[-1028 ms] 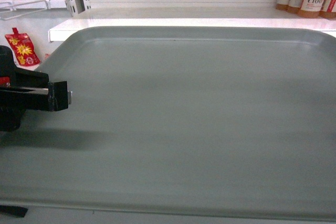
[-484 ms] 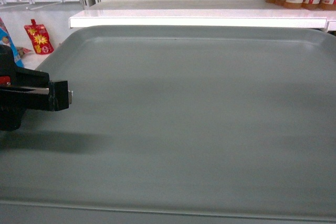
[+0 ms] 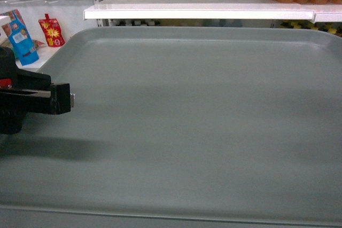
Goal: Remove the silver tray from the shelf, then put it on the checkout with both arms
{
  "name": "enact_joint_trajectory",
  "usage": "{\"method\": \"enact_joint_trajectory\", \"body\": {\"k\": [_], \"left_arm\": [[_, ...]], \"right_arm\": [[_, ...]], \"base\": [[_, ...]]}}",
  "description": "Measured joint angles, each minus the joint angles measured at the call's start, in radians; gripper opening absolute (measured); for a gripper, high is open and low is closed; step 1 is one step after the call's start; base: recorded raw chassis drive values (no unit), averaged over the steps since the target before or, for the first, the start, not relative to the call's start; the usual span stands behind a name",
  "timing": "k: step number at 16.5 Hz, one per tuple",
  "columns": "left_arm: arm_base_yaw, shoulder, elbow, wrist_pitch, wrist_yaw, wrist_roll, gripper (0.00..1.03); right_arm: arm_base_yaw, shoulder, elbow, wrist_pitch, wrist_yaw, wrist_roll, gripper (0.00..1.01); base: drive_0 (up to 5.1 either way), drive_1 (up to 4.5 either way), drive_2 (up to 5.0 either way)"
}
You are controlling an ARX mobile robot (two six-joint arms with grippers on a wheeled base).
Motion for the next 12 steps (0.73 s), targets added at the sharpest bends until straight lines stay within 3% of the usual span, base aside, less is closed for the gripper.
{"method": "enact_joint_trajectory", "body": {"k": [12], "left_arm": [[0.002,0.000,0.000,0.002,0.000,0.000,0.04]], "right_arm": [[0.001,0.001,0.000,0.010,0.000,0.000,0.02]], "base": [[0.1,-4.12,4.2]]}}
